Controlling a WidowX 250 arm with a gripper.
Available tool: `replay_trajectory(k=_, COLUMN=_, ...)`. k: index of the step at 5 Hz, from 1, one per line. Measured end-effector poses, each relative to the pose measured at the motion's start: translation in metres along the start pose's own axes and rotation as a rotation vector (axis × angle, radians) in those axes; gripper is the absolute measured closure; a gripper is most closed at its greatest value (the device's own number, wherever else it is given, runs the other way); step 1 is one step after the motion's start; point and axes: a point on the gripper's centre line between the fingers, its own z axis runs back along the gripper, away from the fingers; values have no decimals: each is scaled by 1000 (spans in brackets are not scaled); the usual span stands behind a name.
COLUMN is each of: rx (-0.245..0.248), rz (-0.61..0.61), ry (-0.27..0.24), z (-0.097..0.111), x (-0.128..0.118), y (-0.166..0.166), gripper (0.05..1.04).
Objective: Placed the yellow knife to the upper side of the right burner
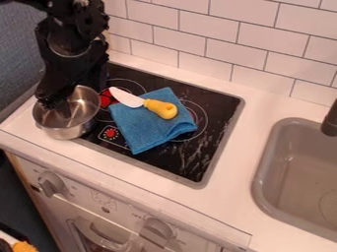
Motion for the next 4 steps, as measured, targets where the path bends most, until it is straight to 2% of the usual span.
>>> replay_trajectory(k=1, rx=14, rz=1, ry=12, z=-3, x=-3, y=2, gripper=83)
replay_trajectory(k=2, rx=-9, rz=-22, ry=55, z=-4, x=-21, y=-13, gripper=83)
replay_trajectory(k=3, rx=-54, rz=-42, ry=66, z=-5, x=-32, y=-39, gripper=83)
replay_trajectory(k=4, rx=-78, rz=-70, ry=106, z=-9, x=-48, y=-62, gripper=83)
